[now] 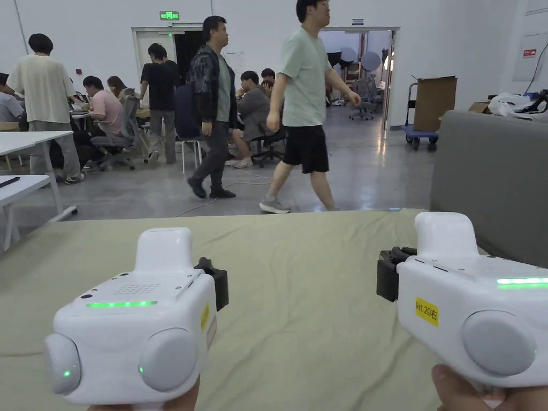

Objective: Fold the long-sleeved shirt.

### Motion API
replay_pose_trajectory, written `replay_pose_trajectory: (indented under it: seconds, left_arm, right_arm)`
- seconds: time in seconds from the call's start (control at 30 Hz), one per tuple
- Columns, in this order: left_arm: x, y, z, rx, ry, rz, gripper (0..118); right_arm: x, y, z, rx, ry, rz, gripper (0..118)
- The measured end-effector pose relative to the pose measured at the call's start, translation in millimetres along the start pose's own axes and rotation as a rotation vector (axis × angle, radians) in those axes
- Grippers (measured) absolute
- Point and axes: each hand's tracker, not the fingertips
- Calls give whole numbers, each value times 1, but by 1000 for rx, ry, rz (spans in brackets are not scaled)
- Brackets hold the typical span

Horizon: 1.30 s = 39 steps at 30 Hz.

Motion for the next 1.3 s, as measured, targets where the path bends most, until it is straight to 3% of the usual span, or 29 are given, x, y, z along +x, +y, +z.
replay_pose_trajectory:
  seconds: [0.03, 0.07, 0.1, 0.17, 0.23, 0.47, 1.3]
  left_arm:
    - [1, 3, 1, 6, 17, -26, 67]
    - [1, 5, 1, -3, 49, -54, 117]
    - [1, 6, 1, -8, 58, -54, 116]
    - [1, 12, 14, 52, 33, -35, 118]
    - [0, 17, 21, 84, 12, -3, 118]
    - [-5, 15, 15, 52, 8, -9, 118]
    - [-12, 13, 20, 35, 0, 1, 118]
  right_arm:
    - [1, 3, 0, 11, 22, -12, 21]
    - [1, 7, -1, 15, 23, -19, 76]
    - [1, 9, -5, 5, 36, -30, 118]
    - [2, 10, -4, 38, 79, -36, 116]
    - [1, 16, -3, 33, 56, -53, 118]
    - [-3, 21, 6, 14, 92, -110, 118]
    - [-22, 19, 4, 0, 80, -70, 118]
